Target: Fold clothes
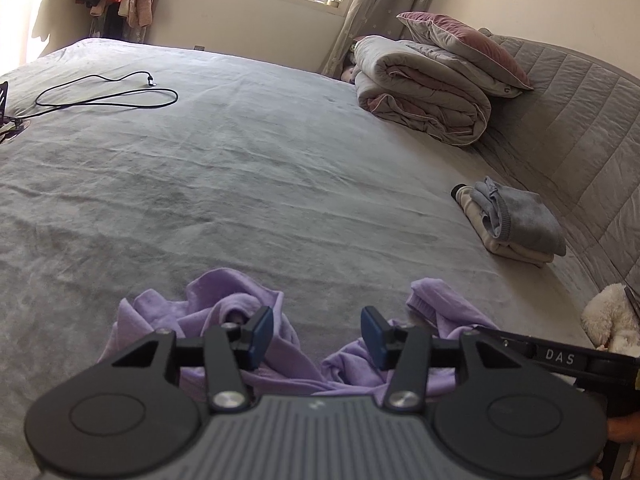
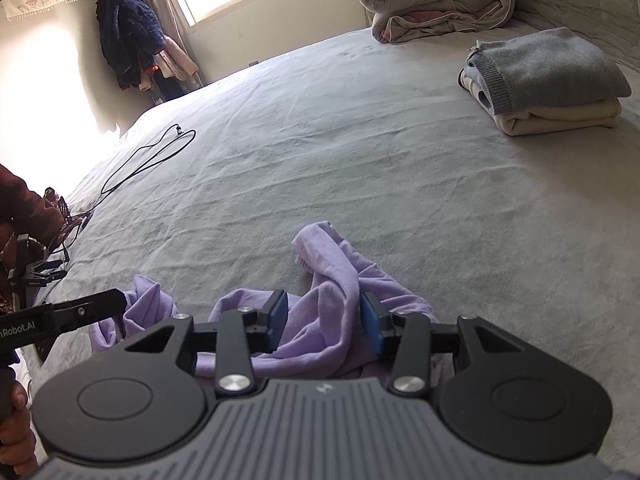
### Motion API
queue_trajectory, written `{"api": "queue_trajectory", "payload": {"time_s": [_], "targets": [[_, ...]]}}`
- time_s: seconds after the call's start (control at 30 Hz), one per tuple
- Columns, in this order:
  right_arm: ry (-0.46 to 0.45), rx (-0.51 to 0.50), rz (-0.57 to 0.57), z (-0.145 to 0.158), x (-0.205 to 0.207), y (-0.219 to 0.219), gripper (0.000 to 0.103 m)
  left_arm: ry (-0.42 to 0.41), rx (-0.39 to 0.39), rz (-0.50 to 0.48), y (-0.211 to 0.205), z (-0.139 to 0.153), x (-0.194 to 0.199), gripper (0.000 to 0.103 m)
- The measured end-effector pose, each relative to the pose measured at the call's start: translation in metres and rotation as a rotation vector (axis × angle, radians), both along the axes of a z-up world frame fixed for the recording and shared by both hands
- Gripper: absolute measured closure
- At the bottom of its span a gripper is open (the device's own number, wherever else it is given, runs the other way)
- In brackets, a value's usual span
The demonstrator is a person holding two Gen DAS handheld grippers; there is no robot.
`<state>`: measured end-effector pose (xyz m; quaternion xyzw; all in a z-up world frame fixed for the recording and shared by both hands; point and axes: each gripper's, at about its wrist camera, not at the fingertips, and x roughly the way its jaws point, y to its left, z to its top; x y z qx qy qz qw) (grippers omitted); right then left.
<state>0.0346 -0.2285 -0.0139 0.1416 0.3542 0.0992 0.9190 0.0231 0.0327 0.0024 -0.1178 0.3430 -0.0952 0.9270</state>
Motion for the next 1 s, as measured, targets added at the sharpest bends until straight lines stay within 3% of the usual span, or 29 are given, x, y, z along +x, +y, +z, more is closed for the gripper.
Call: {"api": "queue_trajectory", "payload": {"time_s": [0.3, 1.0], "targets": [[-0.016, -0.036, -0.024, -0.002, 0.005, 0.002, 0.058, 0.009, 0.059, 0.055, -0.002, -0.006, 0.009, 0.036], [-0.007, -0.033, -0.035, -0.006, 0.008, -0.001, 0.055, 0.015, 0.051, 0.039, -0.015, -0.009, 0.018, 0.034]]}}
